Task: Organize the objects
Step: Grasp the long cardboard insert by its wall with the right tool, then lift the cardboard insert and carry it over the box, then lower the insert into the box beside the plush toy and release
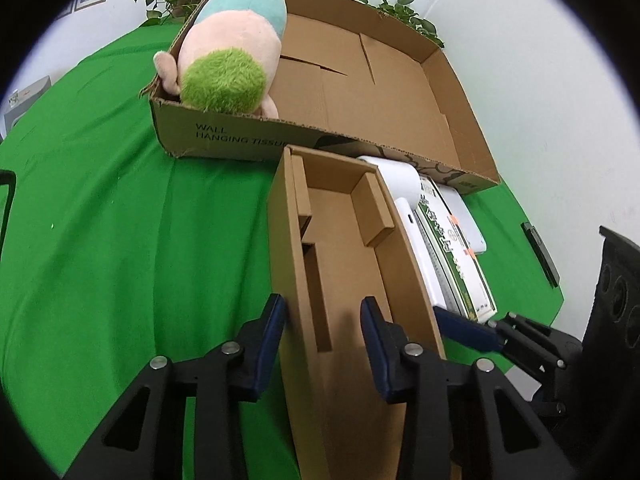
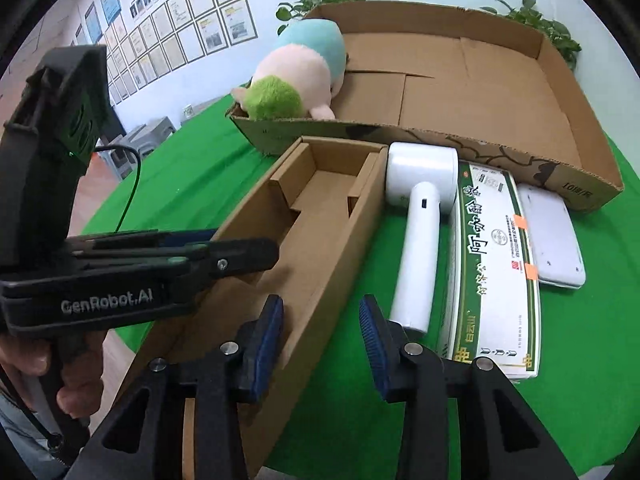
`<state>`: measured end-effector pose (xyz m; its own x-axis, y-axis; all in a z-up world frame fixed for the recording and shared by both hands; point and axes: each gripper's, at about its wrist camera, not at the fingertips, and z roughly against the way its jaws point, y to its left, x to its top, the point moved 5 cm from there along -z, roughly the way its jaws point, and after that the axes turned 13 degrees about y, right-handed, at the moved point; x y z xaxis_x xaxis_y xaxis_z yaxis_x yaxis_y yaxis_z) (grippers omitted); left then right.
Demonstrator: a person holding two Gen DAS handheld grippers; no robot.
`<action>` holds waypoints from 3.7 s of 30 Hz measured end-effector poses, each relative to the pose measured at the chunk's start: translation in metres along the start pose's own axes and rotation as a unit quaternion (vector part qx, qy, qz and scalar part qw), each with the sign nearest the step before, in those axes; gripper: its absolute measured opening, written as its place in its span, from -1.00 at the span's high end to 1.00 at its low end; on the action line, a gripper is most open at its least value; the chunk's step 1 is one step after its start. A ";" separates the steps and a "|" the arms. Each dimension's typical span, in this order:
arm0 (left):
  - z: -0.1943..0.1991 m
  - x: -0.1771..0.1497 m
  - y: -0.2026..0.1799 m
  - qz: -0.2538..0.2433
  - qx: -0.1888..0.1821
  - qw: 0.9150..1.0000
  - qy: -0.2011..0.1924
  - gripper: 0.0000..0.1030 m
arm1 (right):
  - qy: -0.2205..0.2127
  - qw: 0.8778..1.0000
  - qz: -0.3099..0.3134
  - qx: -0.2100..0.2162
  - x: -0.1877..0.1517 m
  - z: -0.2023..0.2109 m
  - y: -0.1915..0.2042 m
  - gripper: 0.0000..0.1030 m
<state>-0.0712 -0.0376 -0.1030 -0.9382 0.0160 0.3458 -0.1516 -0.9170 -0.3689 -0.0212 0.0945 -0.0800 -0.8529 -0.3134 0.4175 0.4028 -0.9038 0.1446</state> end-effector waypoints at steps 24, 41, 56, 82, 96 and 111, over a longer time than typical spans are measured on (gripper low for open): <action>0.031 -0.018 -0.037 -0.011 0.055 0.996 -0.064 0.68 | -0.074 0.997 -0.025 -0.012 -0.007 0.041 -0.011 0.83; 0.093 0.081 -0.101 -0.103 0.047 0.974 -0.198 0.70 | -0.205 0.978 -0.039 -0.024 0.062 0.143 -0.060 0.81; 0.098 0.198 -0.089 -0.087 0.080 0.970 -0.210 0.72 | -0.189 0.982 -0.014 -0.028 0.210 0.151 -0.091 0.81; -0.029 0.239 -0.017 -0.067 0.202 0.973 -0.094 0.79 | -0.084 0.994 -0.064 0.029 0.303 -0.056 -0.154 0.81; 0.023 0.213 -0.012 -0.052 0.176 0.972 -0.145 0.72 | -0.079 0.995 -0.060 -0.015 0.316 -0.089 -0.127 0.85; 0.058 0.168 -0.003 -0.033 0.174 0.960 -0.215 0.38 | -0.102 0.993 -0.065 -0.013 0.329 -0.078 -0.118 0.58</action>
<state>-0.2107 -0.0557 0.0065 -0.7039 -0.0176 0.7101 -0.0233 -0.9986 -0.0479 -0.3750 0.0752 -0.0293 -0.8112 -0.1303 0.5701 0.2830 -0.9406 0.1876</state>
